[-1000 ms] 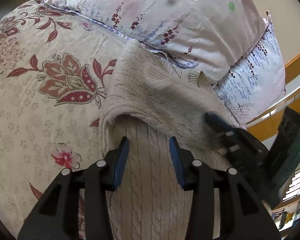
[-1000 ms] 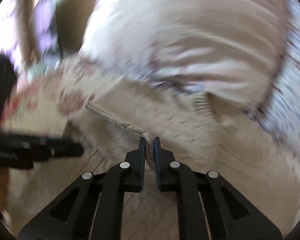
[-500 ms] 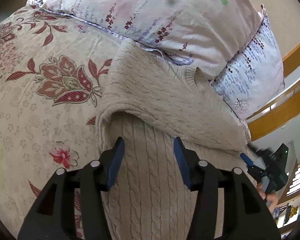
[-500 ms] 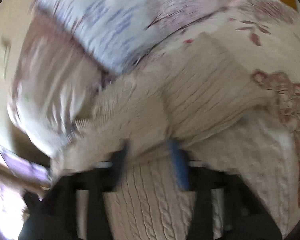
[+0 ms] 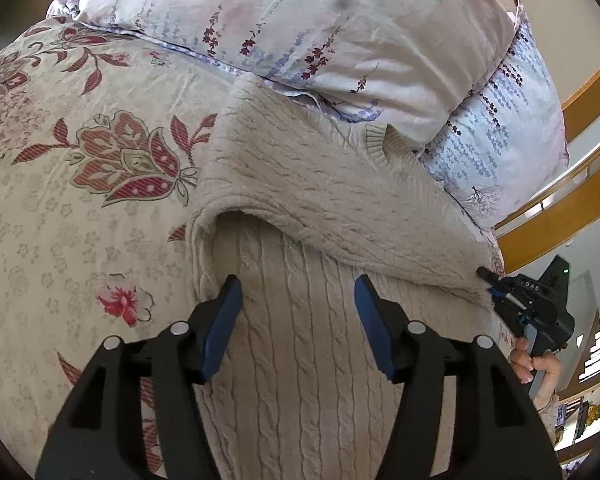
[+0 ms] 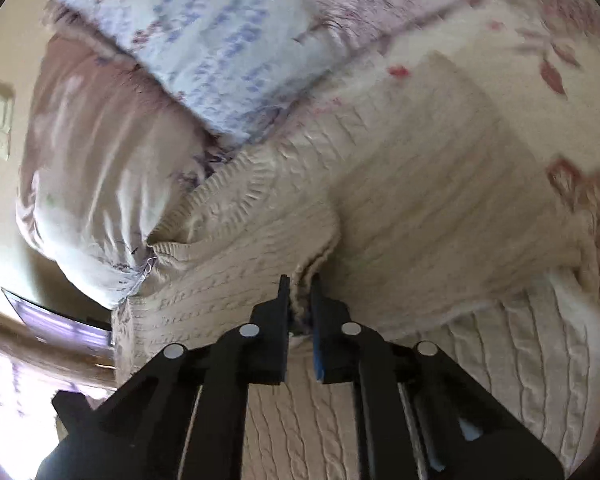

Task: Fold small clothes

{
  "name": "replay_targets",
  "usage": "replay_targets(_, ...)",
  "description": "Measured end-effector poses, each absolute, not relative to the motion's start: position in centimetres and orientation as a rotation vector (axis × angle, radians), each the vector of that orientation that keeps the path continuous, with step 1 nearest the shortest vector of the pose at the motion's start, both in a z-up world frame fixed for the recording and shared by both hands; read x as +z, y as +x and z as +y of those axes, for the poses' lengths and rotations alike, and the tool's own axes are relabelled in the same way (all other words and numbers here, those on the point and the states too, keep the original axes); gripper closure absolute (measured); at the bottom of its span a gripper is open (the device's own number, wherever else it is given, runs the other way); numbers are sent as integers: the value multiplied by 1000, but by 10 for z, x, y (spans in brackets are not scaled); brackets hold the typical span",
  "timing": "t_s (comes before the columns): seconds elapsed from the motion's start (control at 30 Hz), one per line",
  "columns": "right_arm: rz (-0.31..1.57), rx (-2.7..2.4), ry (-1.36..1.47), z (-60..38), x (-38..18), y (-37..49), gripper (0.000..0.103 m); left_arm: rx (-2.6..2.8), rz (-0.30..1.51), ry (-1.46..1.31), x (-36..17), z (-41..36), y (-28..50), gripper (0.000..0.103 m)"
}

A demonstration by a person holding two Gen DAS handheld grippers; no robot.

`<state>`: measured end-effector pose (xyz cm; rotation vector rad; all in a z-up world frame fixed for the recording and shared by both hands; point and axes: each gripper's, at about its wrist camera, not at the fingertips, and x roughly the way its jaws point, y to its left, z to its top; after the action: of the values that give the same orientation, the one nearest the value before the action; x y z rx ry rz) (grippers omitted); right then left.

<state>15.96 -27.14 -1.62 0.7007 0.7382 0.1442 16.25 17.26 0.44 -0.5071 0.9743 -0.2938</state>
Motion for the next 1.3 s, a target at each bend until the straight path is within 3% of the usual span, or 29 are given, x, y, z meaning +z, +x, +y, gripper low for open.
replay_targets(0.13, 585, 54, 671, -285, 9, 148, 95, -297, 972, -502, 4, 172, 162, 44)
replay_targets(0.3, 774, -52, 621, -290, -23, 168, 93, -302, 970, -483, 4, 170, 163, 42)
replay_targets(0.37, 782, -48, 649, -294, -26, 157, 81, -307, 974, -466, 6, 168, 159, 42)
replay_targets(0.47, 722, 13, 635, -301, -17, 128, 43, -350, 985, -480, 7, 170, 149, 42)
replay_targets(0.5, 706, 26, 626, -304, -14, 118, 41, -363, 988, -480, 8, 172, 143, 42)
replay_targets(0.93, 842, 115, 664, -359, -60, 0, 42, -346, 981, -451, 7, 202, 63, 42)
replay_targets(1.1, 855, 210, 750, -362, -80, -29, 59, -384, 981, -508, 0, 206, 37, 51)
replay_targets(1.3, 872, 333, 832, -352, -98, -56, 70, -492, 995, -592, -11, 199, 10, 63)
